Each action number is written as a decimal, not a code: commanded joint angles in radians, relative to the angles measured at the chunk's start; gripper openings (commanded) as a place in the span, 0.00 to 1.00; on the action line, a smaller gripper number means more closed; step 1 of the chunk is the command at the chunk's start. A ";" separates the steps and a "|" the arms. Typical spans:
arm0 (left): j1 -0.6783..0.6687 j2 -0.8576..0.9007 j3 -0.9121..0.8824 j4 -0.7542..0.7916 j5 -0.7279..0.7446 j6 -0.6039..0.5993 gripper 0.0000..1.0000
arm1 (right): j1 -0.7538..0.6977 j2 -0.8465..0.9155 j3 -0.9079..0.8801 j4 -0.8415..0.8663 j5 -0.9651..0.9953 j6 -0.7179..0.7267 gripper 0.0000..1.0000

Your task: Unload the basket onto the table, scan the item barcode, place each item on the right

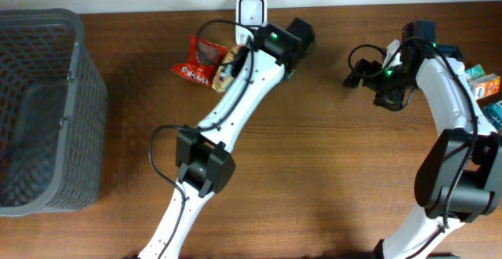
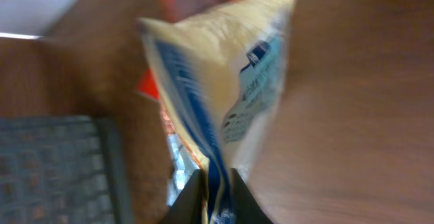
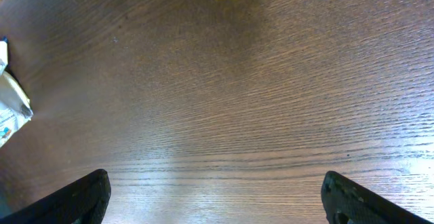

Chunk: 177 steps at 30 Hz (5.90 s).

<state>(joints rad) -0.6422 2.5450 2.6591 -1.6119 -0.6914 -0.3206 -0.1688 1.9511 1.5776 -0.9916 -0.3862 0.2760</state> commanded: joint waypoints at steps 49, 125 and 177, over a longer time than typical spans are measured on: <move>0.308 -0.207 -0.156 0.211 0.737 0.091 0.99 | -0.002 -0.024 0.011 0.004 0.005 -0.010 0.98; 0.533 -0.204 -0.158 0.137 0.711 -0.034 0.99 | 0.444 0.379 0.313 0.918 0.320 0.642 0.04; 0.534 -0.204 -0.158 0.137 0.711 -0.034 0.99 | 0.529 0.543 0.692 0.569 0.425 0.255 0.04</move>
<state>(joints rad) -0.1146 2.3486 2.4981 -1.4754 0.0265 -0.3416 0.3599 2.4485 2.2543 -0.4339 0.0261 0.5419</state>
